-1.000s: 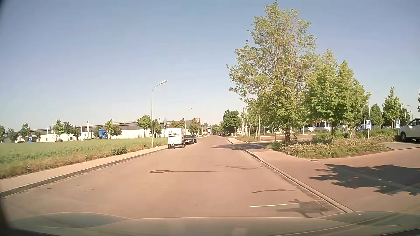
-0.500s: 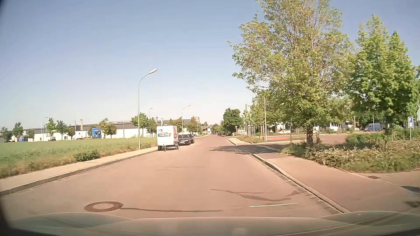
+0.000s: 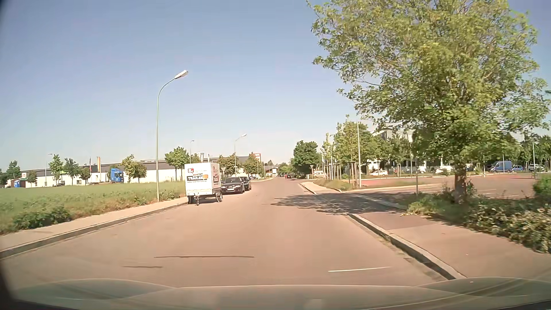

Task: Follow the waypoints while adhering to traffic rules and regulations

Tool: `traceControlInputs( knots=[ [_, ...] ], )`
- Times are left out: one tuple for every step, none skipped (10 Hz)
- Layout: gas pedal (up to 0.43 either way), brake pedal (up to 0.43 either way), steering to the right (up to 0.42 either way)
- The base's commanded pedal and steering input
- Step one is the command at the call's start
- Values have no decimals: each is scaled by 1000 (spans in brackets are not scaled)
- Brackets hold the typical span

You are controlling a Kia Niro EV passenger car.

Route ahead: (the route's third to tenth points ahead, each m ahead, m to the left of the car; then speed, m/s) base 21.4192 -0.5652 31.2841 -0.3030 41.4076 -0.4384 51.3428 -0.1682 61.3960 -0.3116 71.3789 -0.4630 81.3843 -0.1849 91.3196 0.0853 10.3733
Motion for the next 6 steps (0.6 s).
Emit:
traceControlInputs(
  knots=[
    [28,0,-10],
    [28,0,-10],
    [28,0,-9],
    [20,0,-8],
    [0,0,-5],
    [0,0,-3]
  ],
)
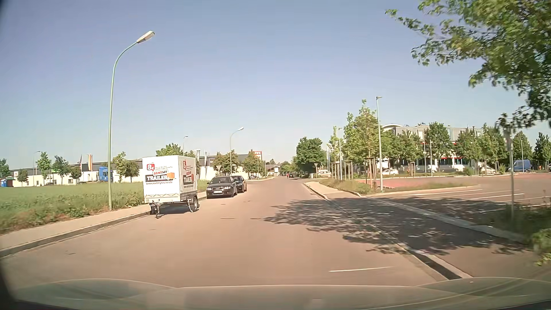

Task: Follow the waypoints while adhering to traffic rules and regulations

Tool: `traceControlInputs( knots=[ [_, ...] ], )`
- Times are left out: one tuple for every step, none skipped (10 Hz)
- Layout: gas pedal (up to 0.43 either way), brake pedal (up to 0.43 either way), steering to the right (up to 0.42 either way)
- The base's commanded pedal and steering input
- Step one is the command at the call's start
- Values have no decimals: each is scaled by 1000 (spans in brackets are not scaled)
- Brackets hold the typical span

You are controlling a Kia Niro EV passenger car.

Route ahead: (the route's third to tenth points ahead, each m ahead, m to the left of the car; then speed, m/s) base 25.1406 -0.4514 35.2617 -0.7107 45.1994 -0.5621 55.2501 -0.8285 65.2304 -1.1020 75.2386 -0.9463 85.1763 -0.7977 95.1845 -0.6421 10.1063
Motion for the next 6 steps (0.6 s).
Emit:
traceControlInputs(
  knots=[
    [0,0,-3],
    [0,0,-3],
    [0,0,-3],
    [0,0,-3],
    [0,0,-2],
    [0,0,0]
  ],
)
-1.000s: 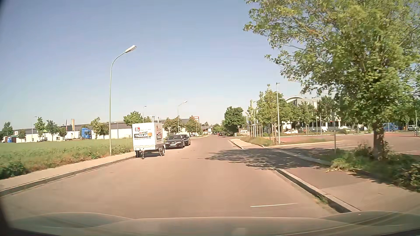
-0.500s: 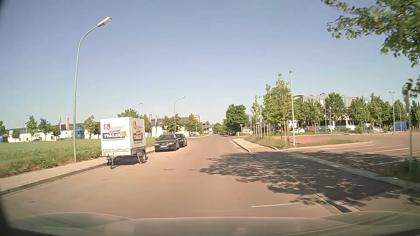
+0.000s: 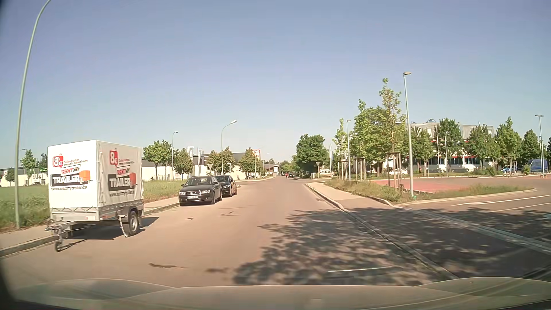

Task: Follow the waypoints while adhering to traffic rules and regulations

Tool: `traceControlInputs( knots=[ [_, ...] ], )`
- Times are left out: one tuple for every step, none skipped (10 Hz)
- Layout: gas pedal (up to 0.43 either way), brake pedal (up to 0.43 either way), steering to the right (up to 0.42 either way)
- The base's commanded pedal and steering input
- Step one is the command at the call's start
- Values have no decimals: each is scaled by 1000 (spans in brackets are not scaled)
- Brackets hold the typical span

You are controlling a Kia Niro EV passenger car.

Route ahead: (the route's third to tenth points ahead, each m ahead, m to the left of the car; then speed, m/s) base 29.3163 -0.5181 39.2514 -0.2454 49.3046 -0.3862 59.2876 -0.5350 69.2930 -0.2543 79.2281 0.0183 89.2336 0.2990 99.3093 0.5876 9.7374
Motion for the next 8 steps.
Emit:
traceControlInputs(
  knots=[
    [0,0,0],
    [0,0,0],
    [0,0,0],
    [0,0,0],
    [0,0,0],
    [0,0,0],
    [0,0,0],
    [0,49,-1]
  ],
)
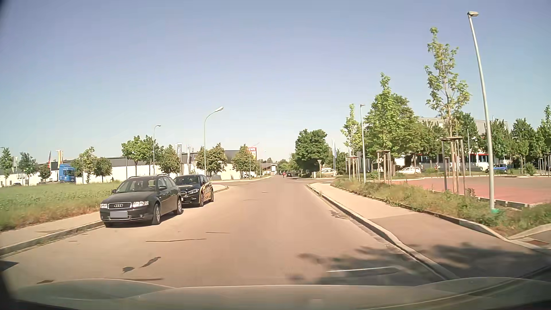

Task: Follow the waypoints while adhering to traffic rules and regulations

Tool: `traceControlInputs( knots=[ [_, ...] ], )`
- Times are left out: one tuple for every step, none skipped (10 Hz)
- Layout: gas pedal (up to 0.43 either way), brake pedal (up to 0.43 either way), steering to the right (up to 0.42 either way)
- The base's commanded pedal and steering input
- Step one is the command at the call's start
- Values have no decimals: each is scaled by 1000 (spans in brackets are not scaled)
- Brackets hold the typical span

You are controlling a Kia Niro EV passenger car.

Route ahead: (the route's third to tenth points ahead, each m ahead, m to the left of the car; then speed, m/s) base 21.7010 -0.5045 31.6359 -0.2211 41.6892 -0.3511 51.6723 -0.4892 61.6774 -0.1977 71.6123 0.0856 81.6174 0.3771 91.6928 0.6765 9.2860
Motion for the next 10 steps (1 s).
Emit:
traceControlInputs(
  knots=[
    [0,104,-1],
    [0,122,-1],
    [0,146,-1],
    [0,140,-2],
    [0,140,-3],
    [0,146,-5],
    [0,177,-8],
    [0,177,-9],
    [0,201,-9],
    [0,213,-9]
  ],
)
